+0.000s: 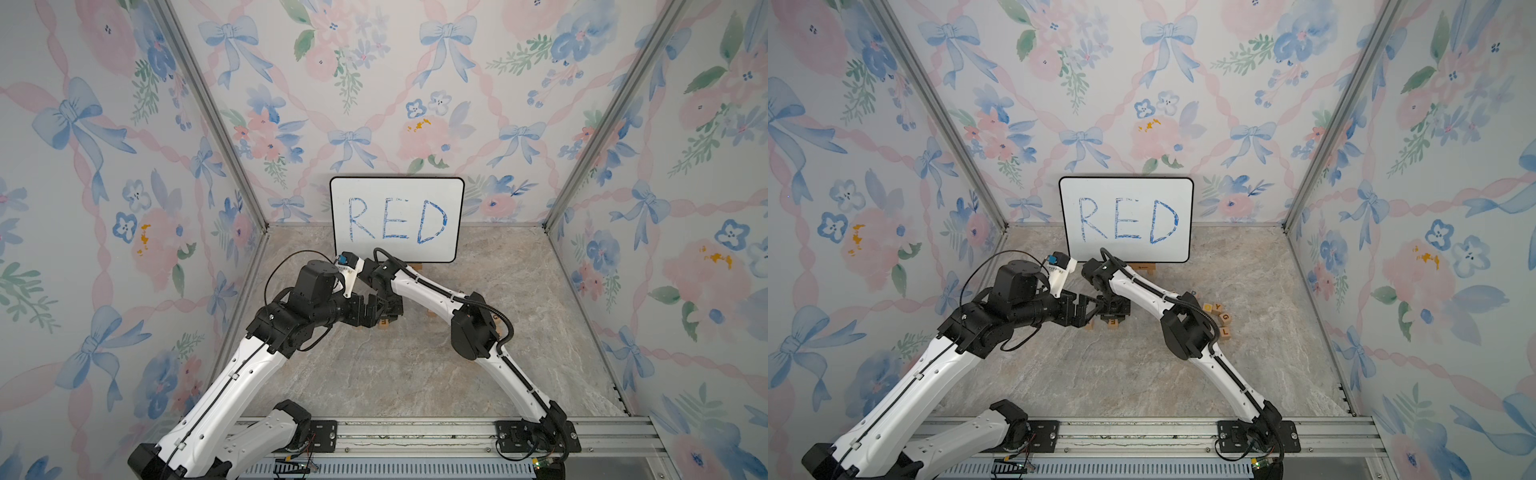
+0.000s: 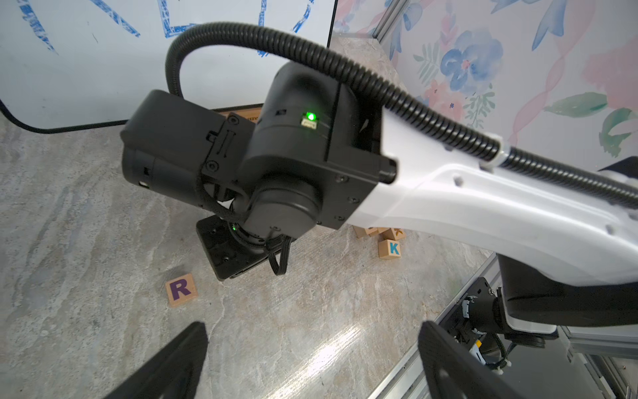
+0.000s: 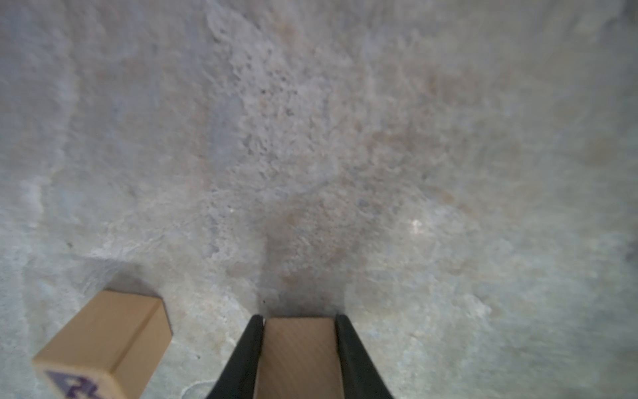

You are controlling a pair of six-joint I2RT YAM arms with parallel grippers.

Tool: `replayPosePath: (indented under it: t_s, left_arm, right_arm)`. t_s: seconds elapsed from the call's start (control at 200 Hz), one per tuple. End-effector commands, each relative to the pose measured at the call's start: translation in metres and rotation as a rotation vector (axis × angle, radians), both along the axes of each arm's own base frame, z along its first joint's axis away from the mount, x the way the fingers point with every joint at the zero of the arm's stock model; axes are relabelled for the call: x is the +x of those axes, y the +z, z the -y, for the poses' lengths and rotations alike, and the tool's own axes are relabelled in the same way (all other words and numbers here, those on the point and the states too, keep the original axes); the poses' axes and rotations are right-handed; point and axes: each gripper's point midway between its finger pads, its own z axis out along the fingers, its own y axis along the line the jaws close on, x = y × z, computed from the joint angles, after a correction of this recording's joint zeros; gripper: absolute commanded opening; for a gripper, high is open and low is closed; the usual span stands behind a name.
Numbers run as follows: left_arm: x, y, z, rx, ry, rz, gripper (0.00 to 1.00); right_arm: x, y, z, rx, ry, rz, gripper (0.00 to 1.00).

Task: Assemble the uppercase word "red" with letter blocks
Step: Place the letter block at the center of the board.

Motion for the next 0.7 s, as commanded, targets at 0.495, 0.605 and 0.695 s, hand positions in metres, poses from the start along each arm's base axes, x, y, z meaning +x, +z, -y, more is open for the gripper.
replayPosePath:
  t_s: [0.495,0.605,0.695]
  left_arm:
    - [-0.005,0.003,-0.002,-0.014,-0.015,0.012,0.98]
    - [-0.005,0.002,-0.002,-0.013,-0.015,0.01,0.98]
    - [-0.005,0.001,-0.002,-0.013,-0.017,0.01,0.98]
  right_arm:
    - [-0.01,-0.011,-0.023,0.073,-0.031,-0.043,0.3]
    - [-0.012,-0.013,-0.027,0.087,-0.028,-0.052,0.31]
    - [-0.013,-0.014,-0.028,0.088,-0.027,-0.055,0.32]
